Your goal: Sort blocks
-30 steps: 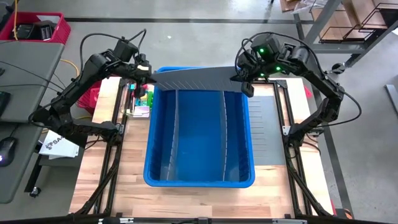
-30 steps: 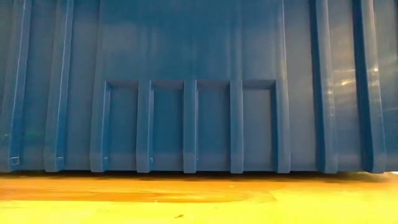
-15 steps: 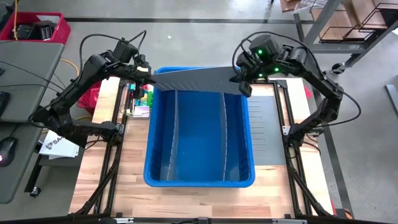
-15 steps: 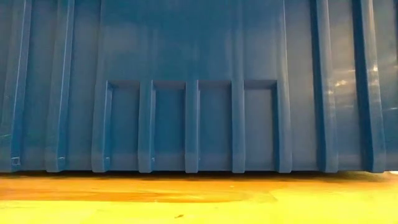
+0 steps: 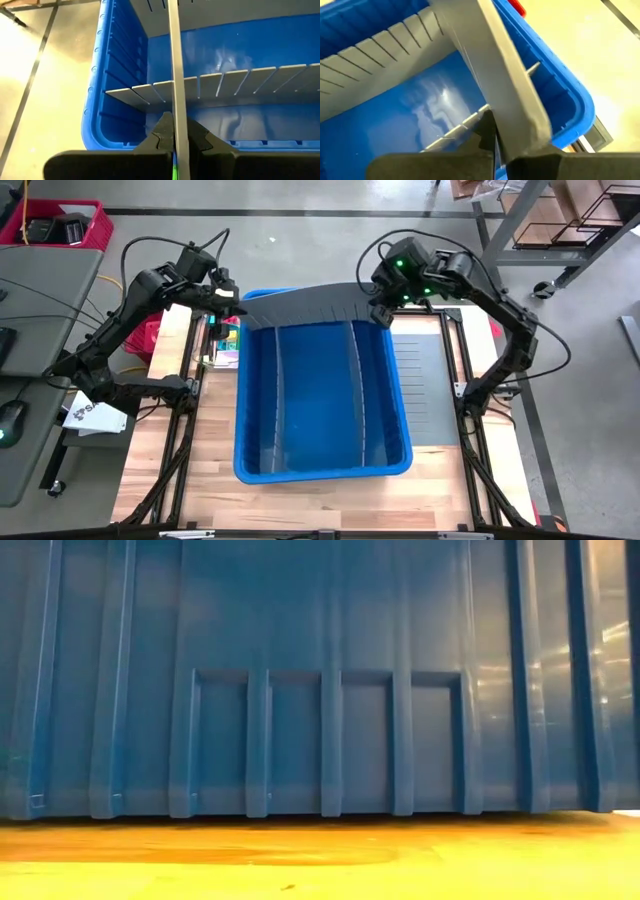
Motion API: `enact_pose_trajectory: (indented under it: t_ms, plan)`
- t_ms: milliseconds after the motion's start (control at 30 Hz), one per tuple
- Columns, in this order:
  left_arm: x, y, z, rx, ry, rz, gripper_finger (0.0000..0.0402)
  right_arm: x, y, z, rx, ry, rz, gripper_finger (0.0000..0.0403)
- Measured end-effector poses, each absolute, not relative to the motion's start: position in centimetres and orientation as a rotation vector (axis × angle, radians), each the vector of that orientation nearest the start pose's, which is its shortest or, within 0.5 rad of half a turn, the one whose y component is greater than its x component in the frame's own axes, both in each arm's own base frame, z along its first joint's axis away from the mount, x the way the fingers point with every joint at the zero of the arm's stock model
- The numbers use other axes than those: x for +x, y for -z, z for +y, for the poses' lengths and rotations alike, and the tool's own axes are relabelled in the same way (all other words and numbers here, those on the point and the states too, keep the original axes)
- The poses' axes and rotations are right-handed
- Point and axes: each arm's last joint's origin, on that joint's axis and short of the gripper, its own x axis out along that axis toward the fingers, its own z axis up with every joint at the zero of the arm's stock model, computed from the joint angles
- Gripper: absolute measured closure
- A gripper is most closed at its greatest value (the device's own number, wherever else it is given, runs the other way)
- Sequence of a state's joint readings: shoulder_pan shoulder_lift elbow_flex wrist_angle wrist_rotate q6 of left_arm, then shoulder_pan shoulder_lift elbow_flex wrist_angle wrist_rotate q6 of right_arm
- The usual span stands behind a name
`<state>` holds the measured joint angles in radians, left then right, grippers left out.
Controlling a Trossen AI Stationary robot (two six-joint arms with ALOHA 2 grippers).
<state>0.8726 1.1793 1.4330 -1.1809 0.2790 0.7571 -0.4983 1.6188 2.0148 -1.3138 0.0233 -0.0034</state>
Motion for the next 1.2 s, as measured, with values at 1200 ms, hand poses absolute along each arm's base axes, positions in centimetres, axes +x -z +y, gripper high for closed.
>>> enact_pose_trajectory:
  t_ms: [1200]
  plan:
    - [13.2, -38.7, 14.4, 0.116, -0.202, 0.948, 0.0401, 29.8, -39.6, -17.8, 0.132, 0.348, 1.021, 0.0403]
